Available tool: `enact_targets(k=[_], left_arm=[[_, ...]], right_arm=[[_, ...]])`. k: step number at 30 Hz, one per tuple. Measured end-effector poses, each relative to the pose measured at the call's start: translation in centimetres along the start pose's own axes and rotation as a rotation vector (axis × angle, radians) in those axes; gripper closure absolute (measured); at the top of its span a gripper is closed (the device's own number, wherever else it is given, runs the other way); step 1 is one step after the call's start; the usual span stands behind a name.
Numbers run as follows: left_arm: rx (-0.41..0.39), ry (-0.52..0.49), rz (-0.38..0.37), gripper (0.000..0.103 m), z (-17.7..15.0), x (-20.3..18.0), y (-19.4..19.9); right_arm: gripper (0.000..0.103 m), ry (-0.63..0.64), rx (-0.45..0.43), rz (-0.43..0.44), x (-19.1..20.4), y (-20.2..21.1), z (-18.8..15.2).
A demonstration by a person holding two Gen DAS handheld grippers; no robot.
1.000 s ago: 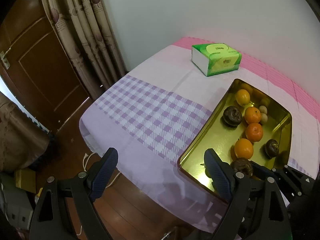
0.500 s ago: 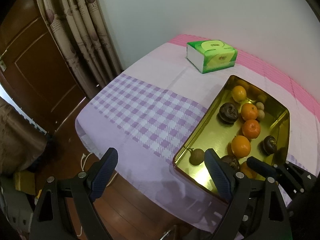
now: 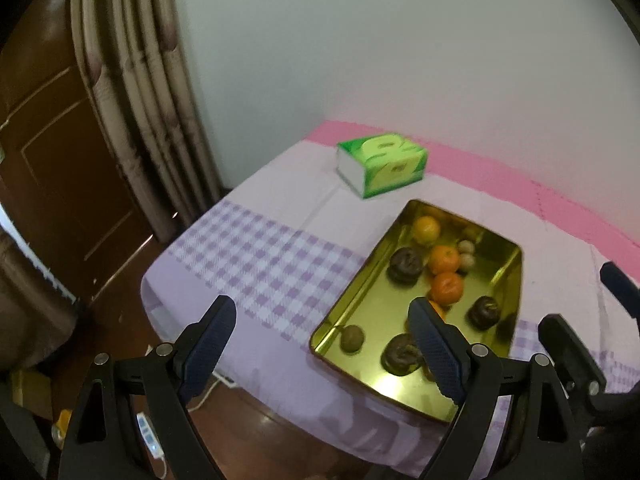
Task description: Organize fruits
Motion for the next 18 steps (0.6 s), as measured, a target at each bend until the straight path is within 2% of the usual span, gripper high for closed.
enact_targets(k=[4,7,10,18], left_arm=[[-0.059,-0.039,-0.007,0.014,0.5,-1.1,1.9],[-0.104,-0.056,-0.014,0.007,0.7,-1.5,3.3],[-0.132,-0.035,-0.052,0.006,0.9,-1.5,4.3],[-0.192,-0.014,-0.050,0.004,1.1,-1.5,6.6]], right_arm=[[0.005,-0.023,-0.046,-0.041,-1.1,1.7,0.5],[0.004,-0.034,-0.067,-0.075,-1.7,2.6,0.7],[0.002,-0.052,-0.084,-0.094,-2.2,3.4,0.9],[0.001,-0.046,-0.106,-0.098,-2.5,4.9,1.0]])
Point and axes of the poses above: each gripper's, at about its wrist camera, not at the fingertips, and y roughly against the way its jaws point, x to its left, z to its top, the point moved 4 cm from there along -y, roughly the way its jaws point, and after that the axes turned 12 degrees about -z, right-handed, at the moved point
